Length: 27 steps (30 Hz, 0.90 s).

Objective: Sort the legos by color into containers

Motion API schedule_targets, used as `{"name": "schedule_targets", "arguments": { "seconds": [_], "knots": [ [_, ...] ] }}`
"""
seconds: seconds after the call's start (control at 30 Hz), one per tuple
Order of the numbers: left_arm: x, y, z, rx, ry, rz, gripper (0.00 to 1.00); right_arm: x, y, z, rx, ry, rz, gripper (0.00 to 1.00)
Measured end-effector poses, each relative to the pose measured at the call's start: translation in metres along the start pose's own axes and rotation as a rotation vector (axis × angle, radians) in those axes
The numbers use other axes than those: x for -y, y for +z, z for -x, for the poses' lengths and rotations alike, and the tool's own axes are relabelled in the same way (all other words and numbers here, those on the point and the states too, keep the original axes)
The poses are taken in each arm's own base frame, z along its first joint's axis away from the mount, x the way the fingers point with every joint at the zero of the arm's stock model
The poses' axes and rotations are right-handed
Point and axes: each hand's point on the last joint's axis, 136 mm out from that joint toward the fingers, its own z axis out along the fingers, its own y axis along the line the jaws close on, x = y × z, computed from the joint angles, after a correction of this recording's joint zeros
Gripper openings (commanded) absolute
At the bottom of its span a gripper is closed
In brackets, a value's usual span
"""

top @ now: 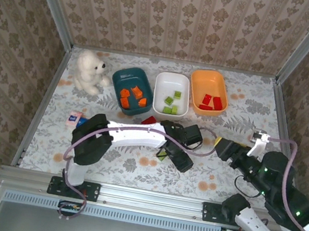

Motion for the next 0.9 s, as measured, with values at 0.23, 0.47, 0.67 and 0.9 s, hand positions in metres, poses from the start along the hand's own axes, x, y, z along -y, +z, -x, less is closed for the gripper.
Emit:
{"name": "schedule_targets", "arguments": {
  "seconds": [0.23, 0.47, 0.67, 0.9],
  "knots": [
    [-0.008, 0.031, -0.004, -0.076, 0.012, 0.062, 0.70, -0.002, -0.004, 0.004, 0.014, 0.012, 0.000, 0.70],
    [-0.004, 0.043, -0.001, -0.093, 0.039, 0.087, 0.36, 0.001, -0.004, 0.002, 0.004, 0.025, -0.010, 0.71],
    [-0.012, 0.040, 0.003, -0.077, 0.028, 0.128, 0.28, 0.002, 0.001, 0.000, -0.015, 0.023, -0.023, 0.71],
    [-0.083, -0.034, 0.037, 0.091, -0.201, 0.169, 0.28, 0.001, 0.014, -0.004, -0.061, 0.008, -0.045, 0.70]
  ]
}}
